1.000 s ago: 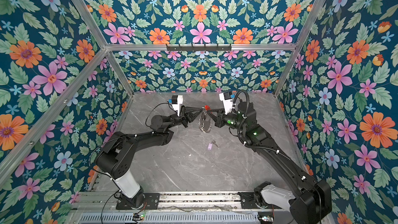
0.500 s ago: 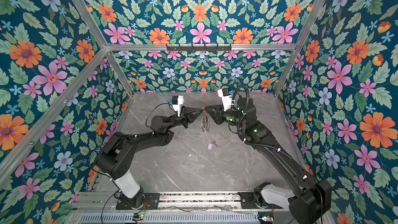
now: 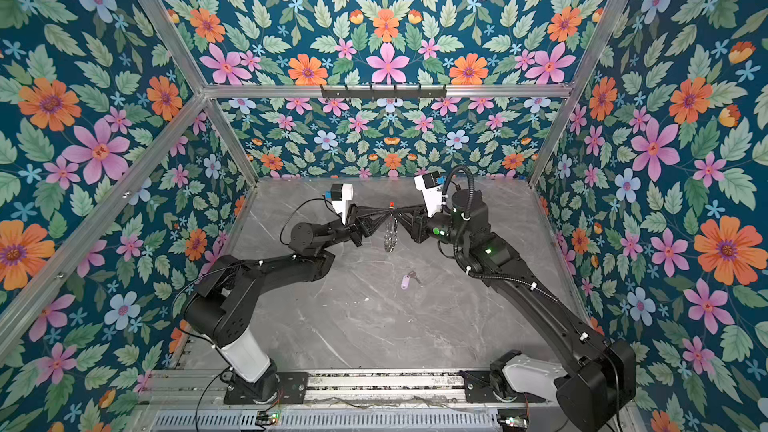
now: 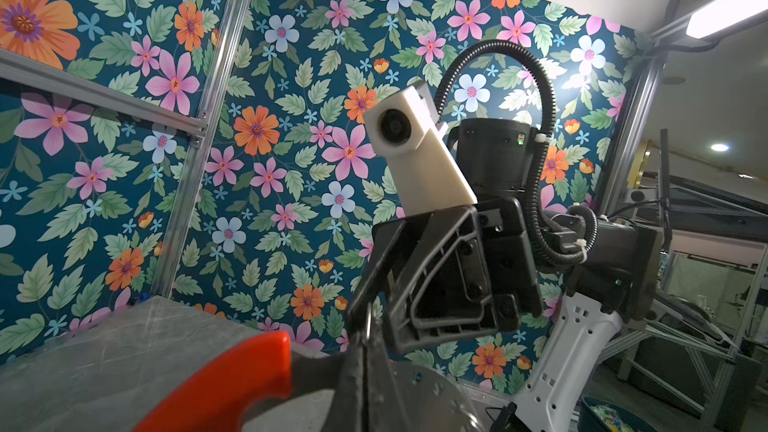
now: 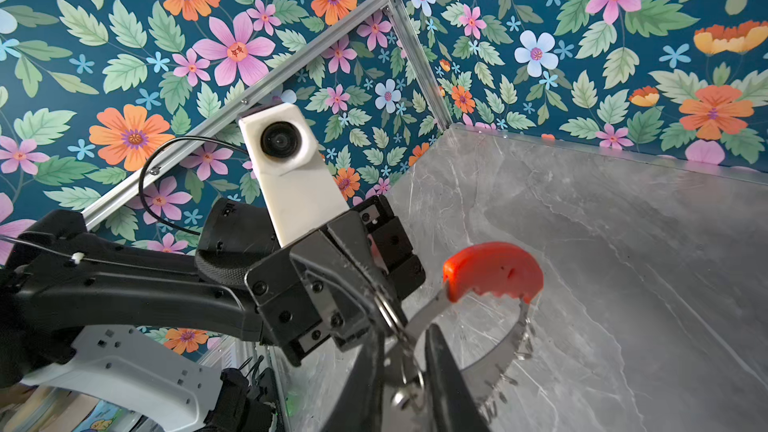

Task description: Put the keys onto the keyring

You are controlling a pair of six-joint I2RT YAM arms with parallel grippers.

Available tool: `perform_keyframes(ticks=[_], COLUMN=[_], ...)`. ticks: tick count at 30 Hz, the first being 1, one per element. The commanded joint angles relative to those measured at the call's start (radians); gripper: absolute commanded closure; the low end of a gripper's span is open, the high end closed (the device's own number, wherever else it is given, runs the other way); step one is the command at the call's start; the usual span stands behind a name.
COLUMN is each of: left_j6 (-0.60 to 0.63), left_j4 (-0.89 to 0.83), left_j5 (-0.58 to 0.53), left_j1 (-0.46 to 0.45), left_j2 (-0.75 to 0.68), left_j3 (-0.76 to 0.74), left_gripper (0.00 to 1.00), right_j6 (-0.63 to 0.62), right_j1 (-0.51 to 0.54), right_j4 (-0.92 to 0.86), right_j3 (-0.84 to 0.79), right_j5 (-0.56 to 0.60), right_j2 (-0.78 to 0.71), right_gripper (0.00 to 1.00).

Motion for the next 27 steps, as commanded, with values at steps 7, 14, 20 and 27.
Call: perform_keyframes(ticks=[7,14,20,27], left_j6=[-0.034,-0.034,-0.025,-0.012], left_j4=[0.069,0.069,0.069,0.069], left_j5=[0.000,0.003,0.005,0.015], left_j1=[-0.003,-0.004,-0.003,-0.001], left_j2=[0.013,0.023,0.031,0.040], left_j3=[0.024,0.028,0.034,0.037], left_gripper=[1.00,1.00,1.00,0.95], right_j6=[-0.011,-0.012,-0.037,-0.078], right_j1=[0.001,0.001,0.001,0.001], right_j4=[0.049,0.057,0.033,-0.006], right_j3=[0.016,0.028,0.036,0.049], right_j5=[-0.018,-0.025,-0.015,0.002], right_j2=[0.018,0.035,0.026,0.014], right_gripper=[0.90,1.00,1.00,1.00])
